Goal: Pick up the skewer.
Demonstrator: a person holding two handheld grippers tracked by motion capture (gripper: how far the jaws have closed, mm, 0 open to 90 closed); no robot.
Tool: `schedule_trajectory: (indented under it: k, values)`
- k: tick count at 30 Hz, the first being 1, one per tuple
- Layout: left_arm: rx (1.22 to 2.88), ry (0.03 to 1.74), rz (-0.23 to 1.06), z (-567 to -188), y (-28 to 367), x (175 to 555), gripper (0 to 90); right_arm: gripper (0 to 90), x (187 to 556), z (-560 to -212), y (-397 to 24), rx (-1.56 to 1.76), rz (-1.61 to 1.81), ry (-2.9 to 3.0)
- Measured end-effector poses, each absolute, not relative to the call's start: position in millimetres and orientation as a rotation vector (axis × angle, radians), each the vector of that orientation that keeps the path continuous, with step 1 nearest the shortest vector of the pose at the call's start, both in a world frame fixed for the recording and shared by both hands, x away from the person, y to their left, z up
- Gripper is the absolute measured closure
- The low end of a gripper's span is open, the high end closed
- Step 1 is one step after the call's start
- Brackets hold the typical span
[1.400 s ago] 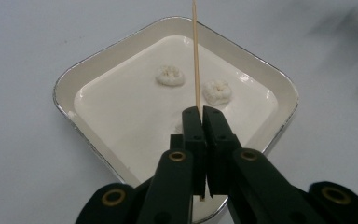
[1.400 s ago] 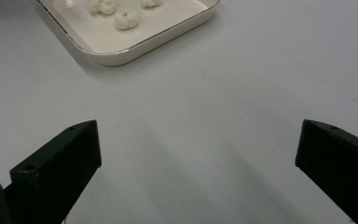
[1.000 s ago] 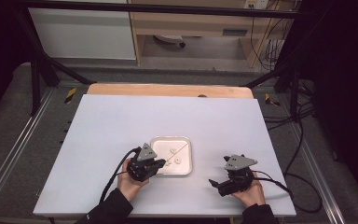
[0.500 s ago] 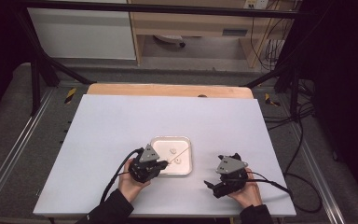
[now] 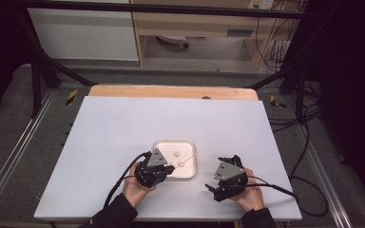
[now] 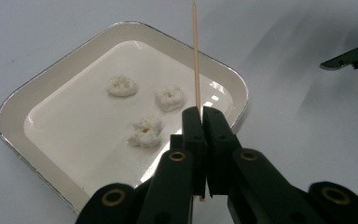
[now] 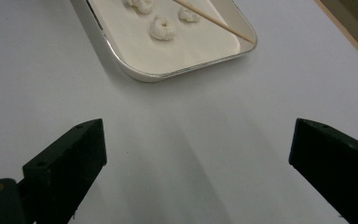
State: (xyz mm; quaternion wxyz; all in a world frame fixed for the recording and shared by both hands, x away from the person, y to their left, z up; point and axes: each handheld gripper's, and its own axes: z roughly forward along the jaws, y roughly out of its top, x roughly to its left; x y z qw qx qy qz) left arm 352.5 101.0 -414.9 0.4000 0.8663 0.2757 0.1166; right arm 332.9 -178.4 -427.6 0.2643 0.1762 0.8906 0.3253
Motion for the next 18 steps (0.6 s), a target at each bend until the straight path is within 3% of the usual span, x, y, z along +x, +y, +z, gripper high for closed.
schedule_trajectory:
  k: [18]
  values:
    - [2.234,0.631,0.285,-406.1,81.5,351.3,88.3,15.0,330.7,-422.3,-159.5,0.303,0.786,2.386]
